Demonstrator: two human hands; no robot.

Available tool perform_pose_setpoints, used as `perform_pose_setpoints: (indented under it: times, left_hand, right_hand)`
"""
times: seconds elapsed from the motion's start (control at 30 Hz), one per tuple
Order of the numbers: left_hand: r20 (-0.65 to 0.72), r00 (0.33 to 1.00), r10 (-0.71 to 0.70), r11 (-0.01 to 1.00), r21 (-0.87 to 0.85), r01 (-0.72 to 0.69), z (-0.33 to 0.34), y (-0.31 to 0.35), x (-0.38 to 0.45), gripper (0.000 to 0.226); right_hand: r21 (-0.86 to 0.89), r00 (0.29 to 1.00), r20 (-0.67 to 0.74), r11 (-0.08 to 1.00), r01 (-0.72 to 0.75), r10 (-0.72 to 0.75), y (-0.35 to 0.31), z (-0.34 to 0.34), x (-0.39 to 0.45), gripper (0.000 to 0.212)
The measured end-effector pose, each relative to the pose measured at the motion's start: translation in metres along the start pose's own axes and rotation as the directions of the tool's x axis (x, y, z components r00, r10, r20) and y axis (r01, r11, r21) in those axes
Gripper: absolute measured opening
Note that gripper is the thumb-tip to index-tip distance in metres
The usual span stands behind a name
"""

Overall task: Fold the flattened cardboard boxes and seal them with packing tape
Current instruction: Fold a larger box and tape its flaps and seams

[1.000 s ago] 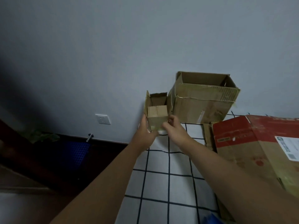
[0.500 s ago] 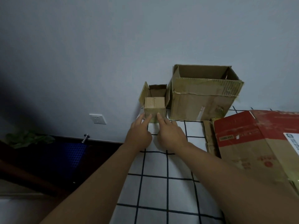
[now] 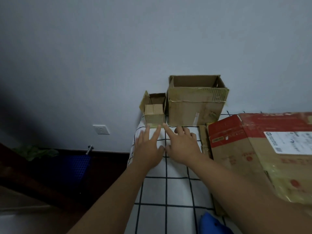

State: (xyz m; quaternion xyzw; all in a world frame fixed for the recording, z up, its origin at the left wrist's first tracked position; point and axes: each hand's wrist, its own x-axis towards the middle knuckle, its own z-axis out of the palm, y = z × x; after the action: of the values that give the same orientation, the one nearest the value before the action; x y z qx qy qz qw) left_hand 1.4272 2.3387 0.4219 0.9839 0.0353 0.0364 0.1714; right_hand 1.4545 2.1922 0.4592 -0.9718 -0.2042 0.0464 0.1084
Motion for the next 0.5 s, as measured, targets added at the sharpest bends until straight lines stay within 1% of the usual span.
perform_pose_setpoints:
  times: [0.07,0.13,0.37,0.5]
  left_hand:
    - [-0.042,0.998,0.057,0.998,0.006,-0.056,-0.002,0.02,-0.022,0.077]
    - [-0.048,0.995,0.091,0.996,-0.017,-0.092,-0.008,0.042,-0.042,0.076]
    - [0.005,0.974,0.227,0.974,-0.008,-0.227,-0.029,0.132,-0.101,0.074]
    - [0.092,0.962,0.258,0.966,-0.029,-0.256,-0.026,0.181,-0.126,0.078]
  right_hand:
    - [-0.016,0.999,-0.033,1.0,0.0,0.0,0.008,-0.014,-0.026,0.079]
    - [-0.03,0.998,-0.061,0.999,-0.01,0.008,0.018,-0.029,-0.052,0.08]
    - [-0.04,0.994,-0.086,0.997,-0.072,0.068,0.073,-0.081,-0.148,0.079]
    - [-0.033,0.987,-0.072,0.988,-0.15,0.147,0.118,-0.099,-0.199,0.079]
